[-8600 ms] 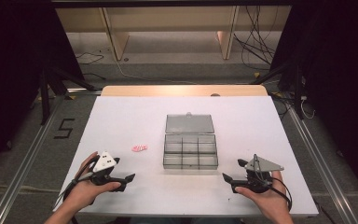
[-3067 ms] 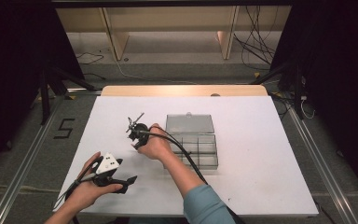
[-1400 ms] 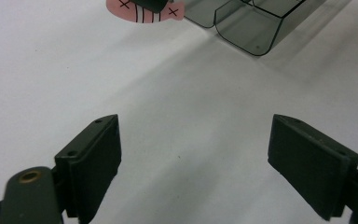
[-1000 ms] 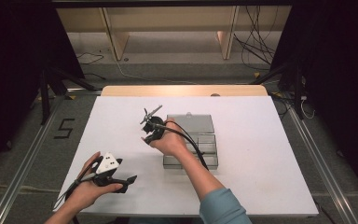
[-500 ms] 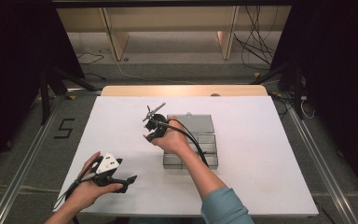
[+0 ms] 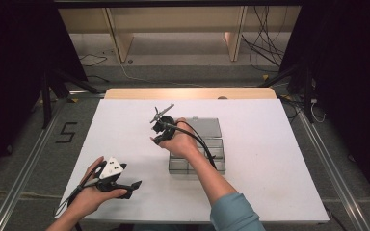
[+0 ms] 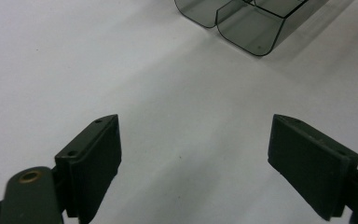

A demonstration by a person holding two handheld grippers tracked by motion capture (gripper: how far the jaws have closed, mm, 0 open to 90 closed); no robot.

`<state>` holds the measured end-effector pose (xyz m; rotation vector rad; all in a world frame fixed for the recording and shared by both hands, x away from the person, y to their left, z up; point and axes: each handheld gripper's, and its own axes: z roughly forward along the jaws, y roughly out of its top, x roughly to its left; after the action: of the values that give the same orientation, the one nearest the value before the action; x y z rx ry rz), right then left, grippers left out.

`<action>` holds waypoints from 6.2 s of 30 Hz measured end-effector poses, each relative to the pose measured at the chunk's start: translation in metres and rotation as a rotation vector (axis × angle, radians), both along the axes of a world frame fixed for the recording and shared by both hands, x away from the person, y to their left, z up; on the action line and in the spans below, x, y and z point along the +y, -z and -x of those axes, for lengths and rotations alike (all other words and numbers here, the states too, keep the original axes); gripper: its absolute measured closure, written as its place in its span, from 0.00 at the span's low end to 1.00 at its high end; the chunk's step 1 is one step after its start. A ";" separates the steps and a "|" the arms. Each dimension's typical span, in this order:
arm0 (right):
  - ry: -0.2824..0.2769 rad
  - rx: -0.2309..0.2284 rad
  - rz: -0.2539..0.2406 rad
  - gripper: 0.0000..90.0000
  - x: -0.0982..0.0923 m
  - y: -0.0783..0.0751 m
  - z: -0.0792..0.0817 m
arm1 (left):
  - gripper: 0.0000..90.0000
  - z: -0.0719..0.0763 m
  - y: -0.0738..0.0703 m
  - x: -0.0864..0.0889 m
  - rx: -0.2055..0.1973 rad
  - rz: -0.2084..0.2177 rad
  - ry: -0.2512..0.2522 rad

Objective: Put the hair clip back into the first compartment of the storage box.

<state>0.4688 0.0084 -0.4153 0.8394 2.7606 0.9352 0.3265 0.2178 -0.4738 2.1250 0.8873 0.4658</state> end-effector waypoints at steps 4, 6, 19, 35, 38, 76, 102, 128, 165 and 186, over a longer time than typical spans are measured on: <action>0.005 -0.002 0.002 0.97 -0.002 -0.001 -0.001 | 0.19 0.000 0.000 0.000 0.001 0.000 0.000; 0.006 -0.004 0.002 0.97 -0.003 -0.002 -0.001 | 0.19 0.000 0.000 0.000 0.001 -0.001 0.000; 0.019 -0.010 0.000 0.97 -0.011 -0.006 -0.002 | 0.19 0.000 0.000 0.000 0.001 0.000 -0.001; 0.033 -0.016 0.003 0.97 -0.020 -0.008 -0.002 | 0.19 0.000 0.000 0.000 0.003 0.001 -0.003; 0.035 -0.015 0.001 0.97 -0.022 -0.008 -0.002 | 0.19 0.000 0.000 0.000 0.003 0.001 -0.003; 0.085 0.007 0.009 0.97 -0.044 -0.005 -0.003 | 0.19 0.000 0.000 -0.001 0.006 0.000 -0.002; 0.120 0.028 0.025 0.97 -0.054 -0.001 -0.004 | 0.19 0.000 0.001 0.000 0.003 -0.002 -0.003; 0.138 0.059 0.047 0.97 -0.060 0.009 -0.005 | 0.19 0.000 0.000 0.000 0.004 0.001 -0.008; 0.154 0.112 0.075 0.97 -0.057 0.028 -0.006 | 0.19 0.000 0.001 0.000 0.005 -0.003 -0.004; 0.143 0.117 0.089 0.96 -0.055 0.035 -0.006 | 0.19 0.000 0.001 0.000 0.004 -0.002 -0.004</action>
<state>0.4752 -0.0464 -0.4506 1.0924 2.7691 0.7556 0.3267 0.2176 -0.4747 2.1274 0.8937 0.4652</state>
